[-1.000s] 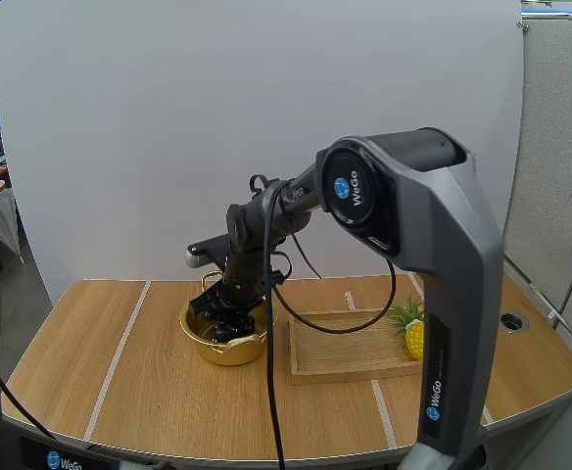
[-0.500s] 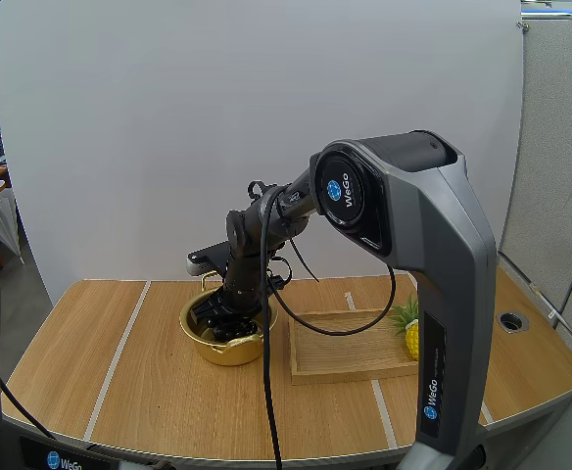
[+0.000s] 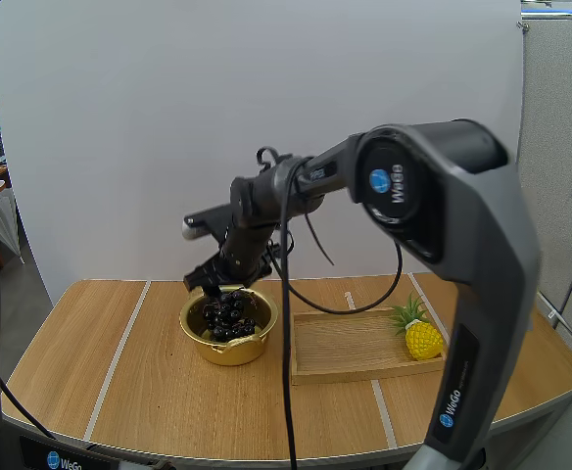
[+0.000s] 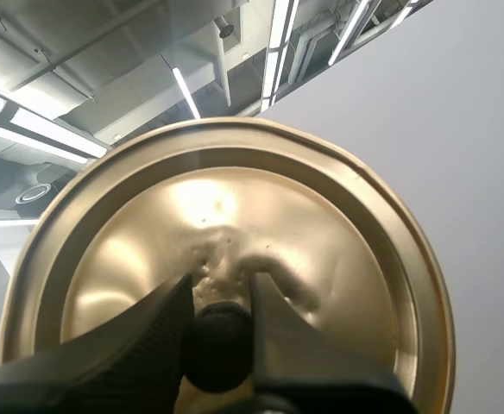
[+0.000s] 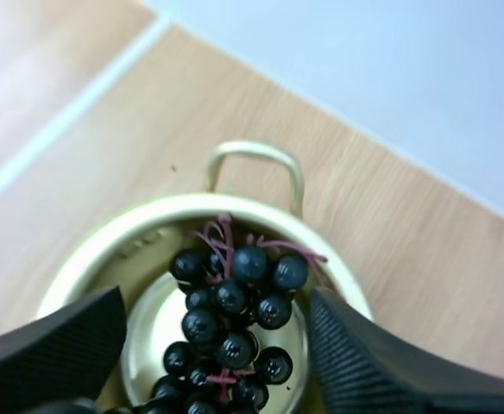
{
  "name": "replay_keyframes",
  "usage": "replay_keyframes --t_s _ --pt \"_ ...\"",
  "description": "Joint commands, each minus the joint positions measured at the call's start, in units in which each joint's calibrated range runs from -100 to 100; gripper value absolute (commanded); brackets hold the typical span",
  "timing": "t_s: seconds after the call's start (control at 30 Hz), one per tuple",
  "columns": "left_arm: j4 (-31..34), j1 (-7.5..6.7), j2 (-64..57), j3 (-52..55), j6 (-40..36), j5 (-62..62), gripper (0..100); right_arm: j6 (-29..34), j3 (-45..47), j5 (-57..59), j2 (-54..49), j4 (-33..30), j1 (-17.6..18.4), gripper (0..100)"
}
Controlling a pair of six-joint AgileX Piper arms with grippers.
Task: Open the pot, put the grape inside, and close it
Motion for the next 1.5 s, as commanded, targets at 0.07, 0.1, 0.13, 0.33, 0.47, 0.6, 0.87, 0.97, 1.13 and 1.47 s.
replay_keyframes --t_s 0.07,0.1,0.13,0.33,0.47,0.6,0.87,0.97,1.13,1.47 --pt "-0.05 -0.09 -0.41 -0.43 -0.67 -2.18 0 -0.18 -0.04 5.98 -7.5 1.23 0.03 100" --pt "-0.05 -0.09 -0.41 -0.43 -0.67 -2.18 0 -0.18 0.06 6.92 -9.14 1.56 0.03 100" --pt "-0.05 -0.09 -0.41 -0.43 -0.67 -2.18 0 -0.18 0.06 8.02 -10.74 1.96 0.03 100" --pt "-0.05 -0.09 -0.41 -0.43 -0.67 -2.18 0 -0.18 0.39 14.78 -21.18 3.03 0.03 100" --pt "-0.05 -0.09 -0.41 -0.43 -0.67 -2.18 0 -0.18 1.33 19.83 -29.13 2.83 0.03 100" --pt "-0.05 -0.09 -0.41 -0.43 -0.67 -2.18 0 -0.18 4.61 22.41 -37.66 2.83 0.03 100" --pt "-0.05 -0.09 -0.41 -0.43 -0.67 -2.18 0 -0.51 14.75 27.0 -57.01 2.72 0.03 100" --pt "-0.05 -0.09 -0.41 -0.43 -0.67 -2.18 0 -0.51 19.02 28.79 -63.64 2.05 0.03 100" --pt "-0.05 -0.09 -0.41 -0.43 -0.67 -2.18 0 -0.51 25.64 31.43 -73.66 -0.35 0.03 100" --pt "-0.05 -0.09 -0.41 -0.43 -0.67 -2.18 0 -0.1 38.25 32.84 -87.07 -2.89 0.03 100"
